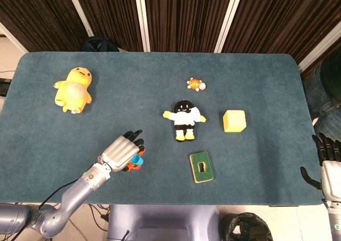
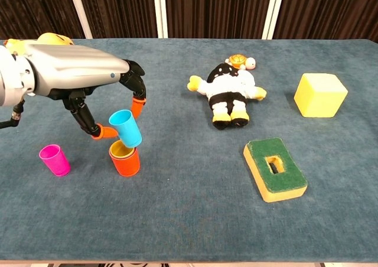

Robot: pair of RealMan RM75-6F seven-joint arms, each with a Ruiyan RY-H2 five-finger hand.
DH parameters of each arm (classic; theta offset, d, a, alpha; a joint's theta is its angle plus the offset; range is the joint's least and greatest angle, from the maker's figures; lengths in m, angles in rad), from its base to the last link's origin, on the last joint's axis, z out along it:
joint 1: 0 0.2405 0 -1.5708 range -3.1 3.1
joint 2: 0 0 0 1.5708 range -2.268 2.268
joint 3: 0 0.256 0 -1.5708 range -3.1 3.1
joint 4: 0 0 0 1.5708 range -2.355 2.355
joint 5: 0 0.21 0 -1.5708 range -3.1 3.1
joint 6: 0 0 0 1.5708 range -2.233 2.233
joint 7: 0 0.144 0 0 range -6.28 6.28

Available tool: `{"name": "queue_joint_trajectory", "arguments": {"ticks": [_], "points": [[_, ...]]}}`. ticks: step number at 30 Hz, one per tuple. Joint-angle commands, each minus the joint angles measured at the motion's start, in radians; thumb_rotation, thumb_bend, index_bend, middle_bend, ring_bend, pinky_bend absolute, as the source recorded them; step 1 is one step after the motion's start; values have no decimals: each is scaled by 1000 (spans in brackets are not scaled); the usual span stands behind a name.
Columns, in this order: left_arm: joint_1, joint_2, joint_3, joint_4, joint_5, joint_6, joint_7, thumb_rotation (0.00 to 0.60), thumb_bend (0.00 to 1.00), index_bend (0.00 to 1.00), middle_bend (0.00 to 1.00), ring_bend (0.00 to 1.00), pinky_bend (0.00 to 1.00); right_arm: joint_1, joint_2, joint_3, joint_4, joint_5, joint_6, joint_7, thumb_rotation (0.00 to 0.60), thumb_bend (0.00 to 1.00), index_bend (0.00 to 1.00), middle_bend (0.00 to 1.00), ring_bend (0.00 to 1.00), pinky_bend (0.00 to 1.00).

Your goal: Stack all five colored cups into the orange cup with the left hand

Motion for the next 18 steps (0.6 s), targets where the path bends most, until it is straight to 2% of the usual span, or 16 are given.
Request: {"name": "queue_joint_trajectory", "arguments": {"ticks": [1, 18], "points": [[-2, -3, 4, 1, -8, 8, 12, 600, 313, 492, 255, 0, 168, 0, 1, 1, 0, 1, 1, 1, 600, 373, 72, 44, 71, 36], [-9, -3, 25, 6, -34, 6, 22, 600, 311, 490, 253, 0, 164, -1, 1, 0, -1, 1, -1, 0, 600, 373, 72, 44, 72, 36]]}}
